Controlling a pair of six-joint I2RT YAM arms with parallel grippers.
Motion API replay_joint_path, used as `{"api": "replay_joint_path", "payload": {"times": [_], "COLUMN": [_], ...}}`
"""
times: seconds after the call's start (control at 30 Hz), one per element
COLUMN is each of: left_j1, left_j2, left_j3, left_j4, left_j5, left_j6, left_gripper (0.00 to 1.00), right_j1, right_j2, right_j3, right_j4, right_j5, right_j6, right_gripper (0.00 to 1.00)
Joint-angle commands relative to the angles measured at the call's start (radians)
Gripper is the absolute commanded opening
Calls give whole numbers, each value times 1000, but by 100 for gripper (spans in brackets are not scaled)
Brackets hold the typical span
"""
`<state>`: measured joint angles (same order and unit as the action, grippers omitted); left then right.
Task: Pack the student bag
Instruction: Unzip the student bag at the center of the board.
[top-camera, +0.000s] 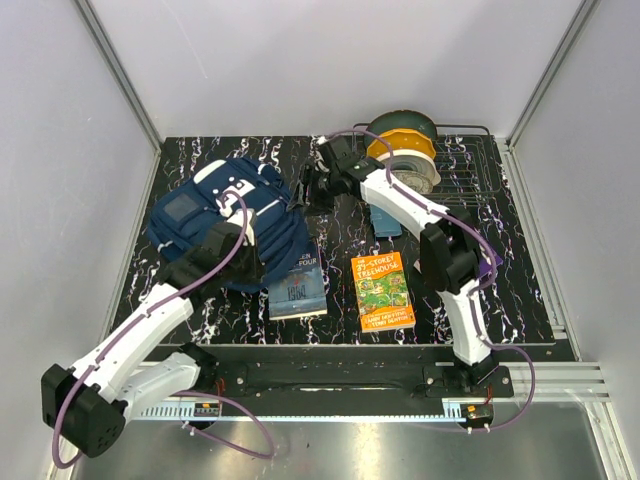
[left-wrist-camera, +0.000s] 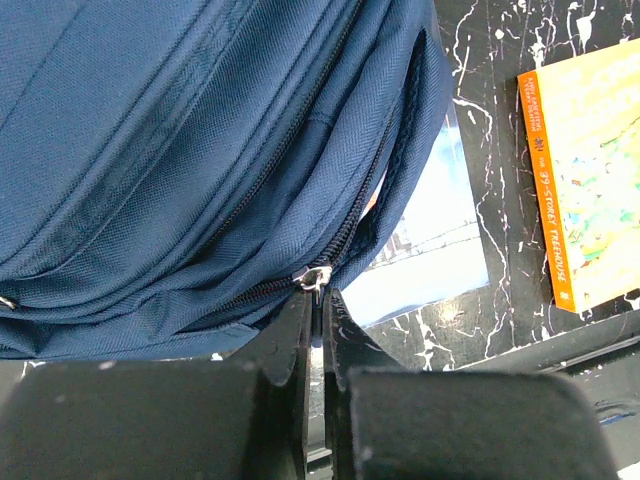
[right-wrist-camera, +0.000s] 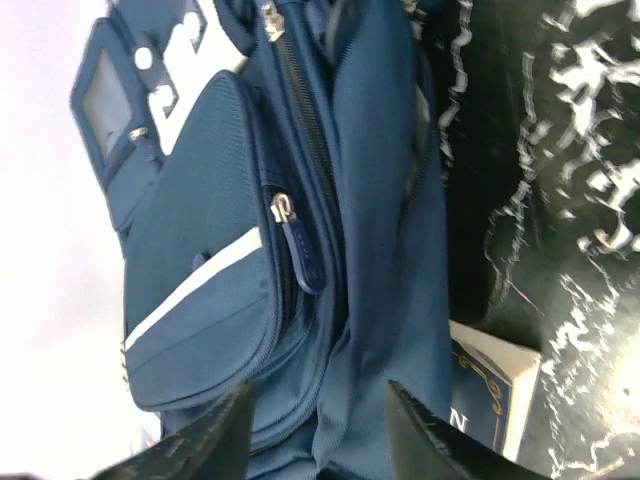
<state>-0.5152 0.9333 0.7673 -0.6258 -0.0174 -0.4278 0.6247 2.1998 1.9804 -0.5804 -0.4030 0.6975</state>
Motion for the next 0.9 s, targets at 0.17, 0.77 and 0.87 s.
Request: {"api": "replay_joint_path", "payload": {"times": [0.17, 0.77, 0.87], "left_j1": [-3, -3, -5], "left_j2": [30, 15, 1], "left_j3": [36, 32, 23], "left_j4": [77, 104, 103], "left_j5": [-21, 45, 42], "left_j6": [21, 55, 49], "left_gripper": [0, 0, 0], "right_j1": [-14, 86, 95], "right_j2": [-264, -344, -333], "right_j3": [-286, -581, -578], "right_j4": [157, 533, 527], "right_j5": [53, -43, -37], "right_j6": [40, 398, 399], "right_gripper": [82, 68, 67]}}
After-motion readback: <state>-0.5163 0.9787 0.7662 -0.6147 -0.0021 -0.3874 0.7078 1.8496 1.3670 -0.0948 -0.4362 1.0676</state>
